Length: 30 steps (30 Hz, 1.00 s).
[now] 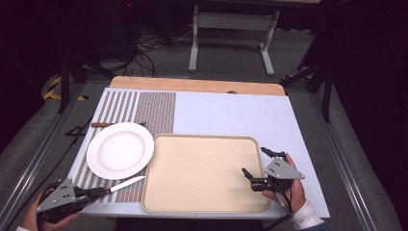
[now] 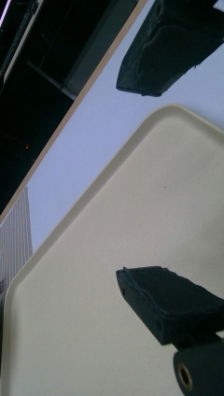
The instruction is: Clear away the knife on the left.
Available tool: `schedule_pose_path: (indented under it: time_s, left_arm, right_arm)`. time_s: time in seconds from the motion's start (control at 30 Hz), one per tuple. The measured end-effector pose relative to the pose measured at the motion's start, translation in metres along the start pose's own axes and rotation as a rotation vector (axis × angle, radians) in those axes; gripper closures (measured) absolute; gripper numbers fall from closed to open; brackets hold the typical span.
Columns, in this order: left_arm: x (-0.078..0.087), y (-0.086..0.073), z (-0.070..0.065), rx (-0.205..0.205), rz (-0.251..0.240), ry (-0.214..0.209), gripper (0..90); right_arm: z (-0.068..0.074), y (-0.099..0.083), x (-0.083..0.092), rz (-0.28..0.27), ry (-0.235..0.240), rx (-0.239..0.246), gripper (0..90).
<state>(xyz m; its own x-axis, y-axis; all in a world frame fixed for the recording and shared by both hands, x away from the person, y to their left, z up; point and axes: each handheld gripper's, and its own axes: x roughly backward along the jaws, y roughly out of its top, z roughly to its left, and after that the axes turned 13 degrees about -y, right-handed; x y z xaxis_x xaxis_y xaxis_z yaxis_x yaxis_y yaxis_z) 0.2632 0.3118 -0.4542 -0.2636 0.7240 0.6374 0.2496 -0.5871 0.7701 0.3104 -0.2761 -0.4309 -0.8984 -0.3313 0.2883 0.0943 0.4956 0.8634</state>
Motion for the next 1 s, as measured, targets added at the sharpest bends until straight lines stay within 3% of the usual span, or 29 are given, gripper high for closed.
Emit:
schedule_pose_path:
  time_s: [0.13, 0.3, 0.5, 0.57, 0.67, 1.0]
  left_arm:
    - [-0.005, -0.005, 0.006, 0.055, 0.047, 0.003, 71.3]
    - [-0.016, -0.006, 0.013, 0.082, 0.096, -0.042, 65.9]
    - [-0.022, -0.004, 0.022, 0.103, 0.089, -0.050, 62.9]
    - [-0.023, -0.005, 0.023, 0.097, 0.080, -0.067, 64.7]
    - [-0.024, -0.003, 0.020, 0.071, 0.086, -0.081, 76.7]
    - [-0.017, -0.003, 0.011, 0.017, 0.053, -0.061, 77.2]
  right_arm:
    - [0.000, -0.001, 0.000, 0.002, 0.004, 0.000, 9.4]
    - [0.000, -0.001, 0.000, 0.005, 0.009, 0.005, 9.4]
    - [0.001, -0.002, -0.001, 0.011, 0.012, 0.007, 9.4]
    - [0.001, -0.002, -0.001, 0.014, 0.015, 0.009, 9.4]
    - [0.002, -0.002, -0.002, 0.017, 0.020, 0.014, 9.4]
    - [0.003, -0.002, -0.002, 0.022, 0.028, 0.016, 9.4]
